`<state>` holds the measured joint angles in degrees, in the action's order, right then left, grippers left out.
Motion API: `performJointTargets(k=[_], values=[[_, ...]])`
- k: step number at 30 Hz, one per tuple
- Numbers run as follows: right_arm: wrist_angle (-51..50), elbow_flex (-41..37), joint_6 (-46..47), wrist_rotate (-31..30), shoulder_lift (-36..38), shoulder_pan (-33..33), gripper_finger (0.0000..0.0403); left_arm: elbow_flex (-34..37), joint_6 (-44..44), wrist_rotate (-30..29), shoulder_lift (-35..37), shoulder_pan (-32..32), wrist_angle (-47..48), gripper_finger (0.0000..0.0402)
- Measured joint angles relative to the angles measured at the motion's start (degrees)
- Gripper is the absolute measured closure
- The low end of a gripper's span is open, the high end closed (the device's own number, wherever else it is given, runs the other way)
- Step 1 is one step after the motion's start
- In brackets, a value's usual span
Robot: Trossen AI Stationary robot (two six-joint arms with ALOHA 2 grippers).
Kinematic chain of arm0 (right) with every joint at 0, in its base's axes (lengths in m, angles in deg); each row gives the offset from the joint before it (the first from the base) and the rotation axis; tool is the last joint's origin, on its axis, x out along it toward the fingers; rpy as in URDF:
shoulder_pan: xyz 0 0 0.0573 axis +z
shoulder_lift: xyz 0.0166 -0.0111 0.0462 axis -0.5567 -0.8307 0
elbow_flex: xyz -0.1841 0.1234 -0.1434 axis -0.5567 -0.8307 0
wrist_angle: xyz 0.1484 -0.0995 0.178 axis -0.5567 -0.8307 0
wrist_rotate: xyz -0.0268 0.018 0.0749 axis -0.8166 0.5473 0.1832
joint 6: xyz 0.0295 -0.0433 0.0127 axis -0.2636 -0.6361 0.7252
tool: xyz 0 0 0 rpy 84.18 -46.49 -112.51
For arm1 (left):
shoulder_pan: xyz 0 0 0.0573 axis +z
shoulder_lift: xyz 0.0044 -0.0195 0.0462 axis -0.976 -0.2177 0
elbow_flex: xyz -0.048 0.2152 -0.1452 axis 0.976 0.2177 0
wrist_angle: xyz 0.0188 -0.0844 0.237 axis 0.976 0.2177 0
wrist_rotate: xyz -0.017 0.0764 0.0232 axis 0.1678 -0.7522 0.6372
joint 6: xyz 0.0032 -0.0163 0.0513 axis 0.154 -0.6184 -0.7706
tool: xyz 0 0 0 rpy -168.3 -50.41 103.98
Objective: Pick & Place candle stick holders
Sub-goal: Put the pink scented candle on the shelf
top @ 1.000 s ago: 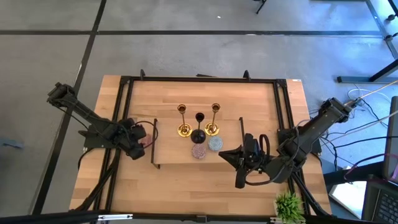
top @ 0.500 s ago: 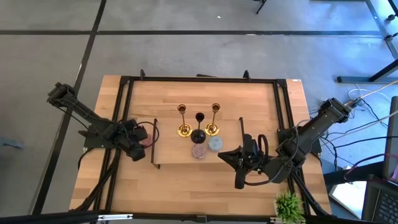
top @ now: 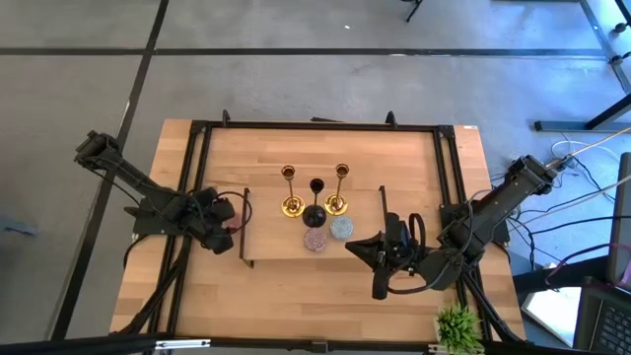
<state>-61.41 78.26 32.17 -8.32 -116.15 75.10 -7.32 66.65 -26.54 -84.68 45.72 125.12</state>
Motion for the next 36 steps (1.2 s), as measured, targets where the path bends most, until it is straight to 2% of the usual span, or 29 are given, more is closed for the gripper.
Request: performJointTargets(k=[20, 29, 36], values=[[-0.94, 0.00, 0.90, 0.02, 0.00, 0.12, 0.0389, -0.02, -5.30, -0.18, -0.01, 1.83, -0.20, 0.0155], [-1.07, 0.00, 0.90, 0.02, 0.00, 0.01, 0.0389, -0.02, -3.68, 6.58, -5.09, 7.25, 0.59, 0.0112], [-1.07, 0.00, 0.88, 0.00, 0.00, -0.06, 0.0389, 0.00, -5.45, 6.60, -10.17, 7.85, -1.33, 0.0083]])
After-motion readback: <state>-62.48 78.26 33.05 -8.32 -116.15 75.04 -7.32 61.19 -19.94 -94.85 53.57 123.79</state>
